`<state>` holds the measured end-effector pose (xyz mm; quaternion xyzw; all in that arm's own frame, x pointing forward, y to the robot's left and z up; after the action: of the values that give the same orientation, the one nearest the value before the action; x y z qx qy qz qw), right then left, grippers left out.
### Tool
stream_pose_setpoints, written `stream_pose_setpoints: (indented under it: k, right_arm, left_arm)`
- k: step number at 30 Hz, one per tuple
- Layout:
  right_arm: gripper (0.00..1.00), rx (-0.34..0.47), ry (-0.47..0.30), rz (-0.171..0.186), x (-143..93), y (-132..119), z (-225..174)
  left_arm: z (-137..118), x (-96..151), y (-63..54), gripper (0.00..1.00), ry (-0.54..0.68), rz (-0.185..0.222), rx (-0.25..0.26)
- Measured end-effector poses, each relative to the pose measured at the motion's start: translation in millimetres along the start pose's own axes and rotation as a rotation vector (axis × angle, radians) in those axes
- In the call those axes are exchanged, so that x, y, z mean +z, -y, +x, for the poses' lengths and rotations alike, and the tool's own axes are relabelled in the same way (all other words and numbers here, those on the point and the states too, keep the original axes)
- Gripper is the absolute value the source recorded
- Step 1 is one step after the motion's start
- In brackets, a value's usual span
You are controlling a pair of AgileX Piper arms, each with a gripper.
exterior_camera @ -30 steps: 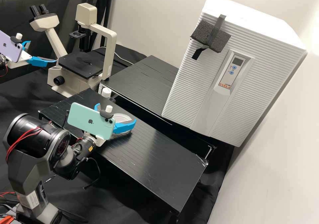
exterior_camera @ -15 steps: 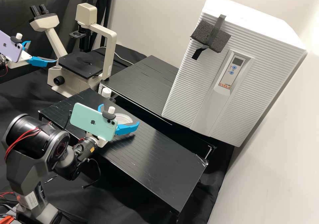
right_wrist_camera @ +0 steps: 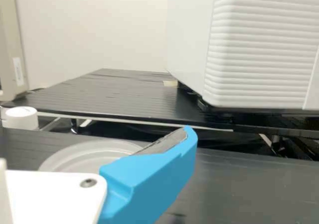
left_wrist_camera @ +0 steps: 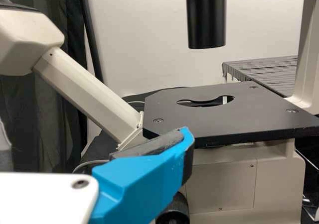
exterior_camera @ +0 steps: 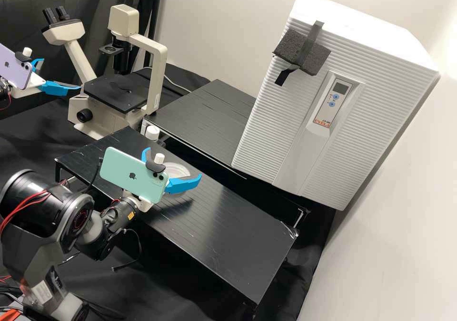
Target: Open the petri dish lid.
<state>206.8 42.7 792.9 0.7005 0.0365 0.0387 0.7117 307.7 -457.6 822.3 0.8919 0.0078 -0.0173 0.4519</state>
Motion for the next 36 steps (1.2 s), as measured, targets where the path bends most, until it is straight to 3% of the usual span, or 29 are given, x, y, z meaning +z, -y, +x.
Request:
stream_pose_setpoints:
  k: [10, 28, 36]
  right_arm:
    - [1.00, 0.027, 0.045, -0.005, 9, -5, 1]
    - [1.00, 0.007, -0.002, 0.000, 0, -1, -2]
    - [1.00, -0.017, 0.046, -0.032, 6, 7, 1]
  left_arm:
    - [0, 0, 0.0, 1.00, 0.000, 0.000, 0.000]
    - [0, 0, 0.0, 1.00, 0.000, 0.000, 0.000]
    - [0, 0, 0.0, 1.00, 0.000, 0.000, 0.000]
